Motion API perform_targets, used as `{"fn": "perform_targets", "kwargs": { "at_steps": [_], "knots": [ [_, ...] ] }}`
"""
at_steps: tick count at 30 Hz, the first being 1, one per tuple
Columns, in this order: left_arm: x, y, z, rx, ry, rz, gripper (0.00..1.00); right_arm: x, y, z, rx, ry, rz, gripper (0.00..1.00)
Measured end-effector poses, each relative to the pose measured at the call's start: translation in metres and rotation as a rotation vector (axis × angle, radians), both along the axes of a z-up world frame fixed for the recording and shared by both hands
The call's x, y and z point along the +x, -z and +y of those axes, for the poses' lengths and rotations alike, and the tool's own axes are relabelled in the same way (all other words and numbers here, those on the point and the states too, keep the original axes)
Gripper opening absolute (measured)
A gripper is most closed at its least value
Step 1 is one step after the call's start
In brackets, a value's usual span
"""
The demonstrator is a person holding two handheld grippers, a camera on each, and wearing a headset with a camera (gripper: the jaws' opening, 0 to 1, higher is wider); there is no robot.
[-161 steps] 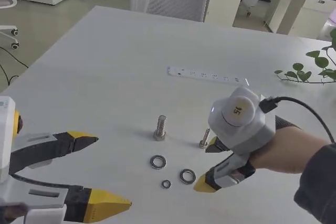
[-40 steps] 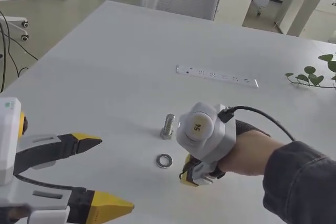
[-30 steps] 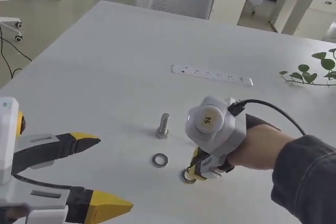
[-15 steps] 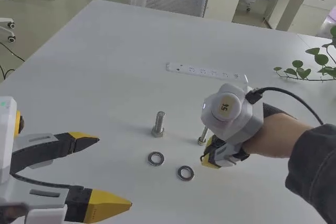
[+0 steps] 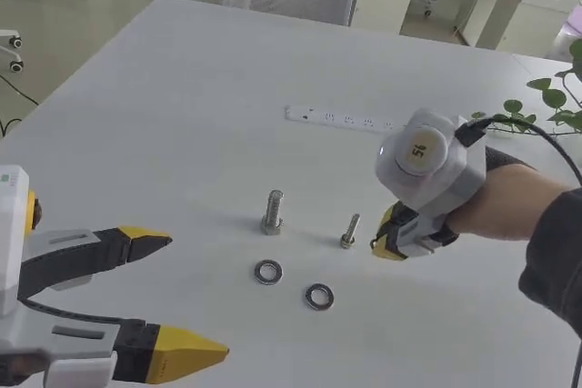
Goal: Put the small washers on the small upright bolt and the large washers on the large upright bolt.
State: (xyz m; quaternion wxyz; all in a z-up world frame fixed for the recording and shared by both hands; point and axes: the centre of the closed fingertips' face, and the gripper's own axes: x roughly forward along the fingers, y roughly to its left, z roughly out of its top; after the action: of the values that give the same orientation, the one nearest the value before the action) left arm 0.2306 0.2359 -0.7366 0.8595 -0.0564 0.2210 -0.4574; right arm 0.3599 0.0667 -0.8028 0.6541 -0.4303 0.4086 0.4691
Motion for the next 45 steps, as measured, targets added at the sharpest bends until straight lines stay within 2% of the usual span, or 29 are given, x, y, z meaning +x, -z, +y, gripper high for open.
{"fn": "perform_targets", "kwargs": {
  "at_steps": [12, 20, 29, 33, 45],
  "knots": [
    [-0.001, 0.001, 0.002, 0.006, -0.008, 0.004, 0.87, 0.019, -0.019, 0.009, 0.0, -0.016, -0.045, 0.14],
    [-0.001, 0.002, 0.004, 0.006, -0.017, 0.009, 0.87, 0.027, -0.021, 0.014, -0.012, -0.038, -0.054, 0.14],
    [0.0, 0.004, 0.005, 0.009, -0.023, 0.019, 0.87, 0.036, -0.013, 0.02, -0.022, -0.054, -0.04, 0.14],
    [0.002, 0.004, 0.007, 0.01, -0.028, 0.022, 0.88, 0.04, -0.005, 0.02, -0.029, -0.06, -0.031, 0.14],
    [0.005, 0.006, 0.01, 0.016, -0.044, 0.025, 0.88, 0.044, 0.003, 0.021, -0.045, -0.074, -0.008, 0.14]
  ]
}}
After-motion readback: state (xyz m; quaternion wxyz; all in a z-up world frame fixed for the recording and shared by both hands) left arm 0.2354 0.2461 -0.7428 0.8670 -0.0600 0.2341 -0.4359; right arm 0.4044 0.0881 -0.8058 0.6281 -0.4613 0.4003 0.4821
